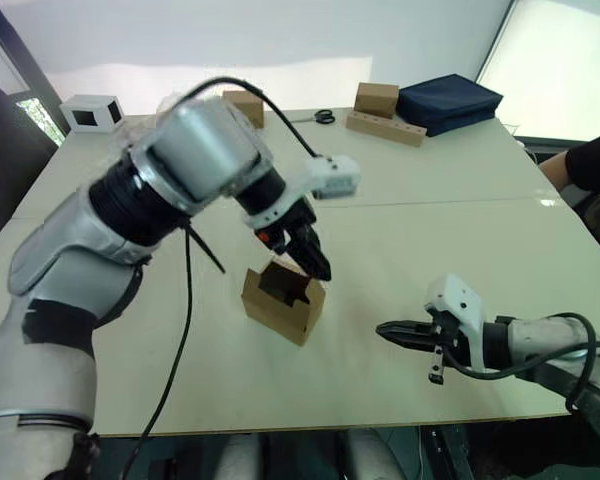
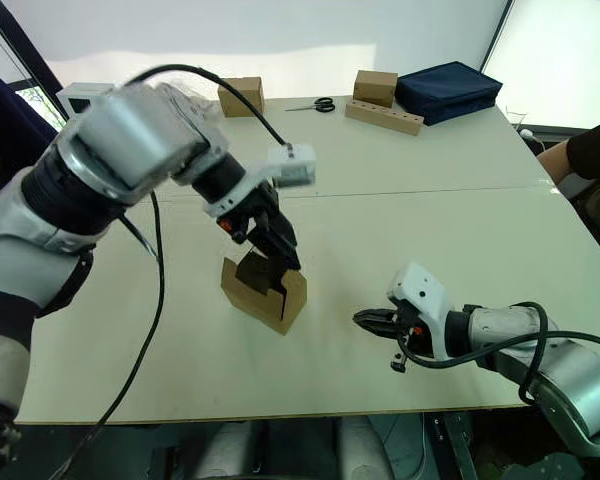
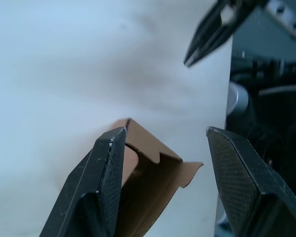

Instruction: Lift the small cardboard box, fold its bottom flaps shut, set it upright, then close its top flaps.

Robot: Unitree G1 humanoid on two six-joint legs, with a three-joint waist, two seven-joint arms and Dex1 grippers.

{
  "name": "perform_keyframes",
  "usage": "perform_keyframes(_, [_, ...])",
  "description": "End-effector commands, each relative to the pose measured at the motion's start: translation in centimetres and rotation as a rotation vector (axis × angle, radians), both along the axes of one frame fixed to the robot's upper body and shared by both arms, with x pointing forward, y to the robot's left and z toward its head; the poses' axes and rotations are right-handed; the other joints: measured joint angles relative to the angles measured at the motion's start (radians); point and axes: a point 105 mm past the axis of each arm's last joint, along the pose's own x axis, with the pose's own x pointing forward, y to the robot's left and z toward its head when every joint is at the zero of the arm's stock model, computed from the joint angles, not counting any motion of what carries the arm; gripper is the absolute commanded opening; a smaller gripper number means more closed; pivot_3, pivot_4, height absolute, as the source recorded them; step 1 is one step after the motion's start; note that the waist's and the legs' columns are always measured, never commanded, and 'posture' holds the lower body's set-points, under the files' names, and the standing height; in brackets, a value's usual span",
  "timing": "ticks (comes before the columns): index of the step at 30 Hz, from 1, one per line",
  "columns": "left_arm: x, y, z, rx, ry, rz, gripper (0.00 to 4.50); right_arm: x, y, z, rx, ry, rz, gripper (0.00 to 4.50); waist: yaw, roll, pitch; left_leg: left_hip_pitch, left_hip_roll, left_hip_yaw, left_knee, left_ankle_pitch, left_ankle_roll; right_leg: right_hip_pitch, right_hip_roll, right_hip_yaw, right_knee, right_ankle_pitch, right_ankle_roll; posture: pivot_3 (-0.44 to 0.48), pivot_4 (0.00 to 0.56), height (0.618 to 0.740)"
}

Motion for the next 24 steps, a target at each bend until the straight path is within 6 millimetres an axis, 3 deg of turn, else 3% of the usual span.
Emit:
perform_keyframes(1, [2.3,0.6,3.7,-0.212,-0.144,0.061,2.64,0.9,0.3,2.3,0.105,-0.103,-0.02,0.0,0.001,0.0,0.0,0.0,0.0,0.0,0.0,0.0,0.0,0.0,0.0,0.0,0.0,0.0,0.0,0.0,0.15,0.74])
perform_keyframes(5, [5.5,3.9,6.9,-0.505,-0.382,0.183,2.64,0.6,0.7,2.8,0.185,-0.088,-0.028,0.0,0.0,0.0,0.0,0.0,0.0,0.0,0.0,0.001,-0.002,0.0,-0.001,0.0,0.0,0.0,0.0,0.0,0.15,0.74])
perform_keyframes(7, [6.2,6.1,6.9,-0.587,-0.488,0.224,2.64,0.2,1.1,2.9,0.208,-0.073,-0.017,0.0,-0.001,0.0,0.0,0.0,0.0,0.0,0.0,0.003,-0.005,0.0,-0.001,0.0,0.001,0.0,0.0,0.0,0.15,0.74])
perform_keyframes(10, [6.4,8.8,4.3,-0.587,-0.483,0.265,2.64,-0.5,1.9,2.5,0.204,-0.027,0.018,0.0,-0.001,0.001,0.0,0.0,0.001,0.0,0.0,0.003,-0.006,-0.001,0.0,0.0,0.001,0.0,0.0,0.0,0.15,0.74])
perform_keyframes(14, [6.1,11.1,1.5,-0.599,-0.437,0.325,3.7,-0.8,2.7,1.0,0.162,0.021,0.04,0.0,0.008,0.0,0.0,-0.001,0.001,0.0,0.001,0.003,-0.006,-0.001,-0.001,0.0,0.001,0.0,0.0,0.0,0.15,0.74])
perform_keyframes(16, [6.1,12.9,-1.0,-0.567,-0.434,0.365,4.46,-0.8,3.5,-0.1,0.153,0.048,0.053,0.0,0.008,-0.001,-0.001,-0.001,0.0,0.0,0.001,0.003,-0.005,0.0,-0.002,-0.001,0.001,0.0,0.0,0.0,0.15,0.74])
perform_keyframes(19, [5.6,14.9,-5.6,-0.439,-0.436,0.374,4.46,-0.1,4.1,-2.2,0.074,0.047,0.037,0.0,0.0,0.0,-0.002,0.0,0.0,0.0,0.001,0.003,-0.005,0.0,-0.002,-0.001,0.001,0.0,0.0,0.0,0.15,0.74])
perform_keyframes(24, [4.1,15.4,-9.0,-0.368,-0.397,0.349,4.46,0.5,4.4,-3.2,0.041,0.043,0.021,0.0,0.008,-0.001,-0.001,-0.001,0.0,0.0,0.0,0.002,-0.004,-0.001,-0.002,-0.001,0.001,0.0,0.0,0.0,0.15,0.74])
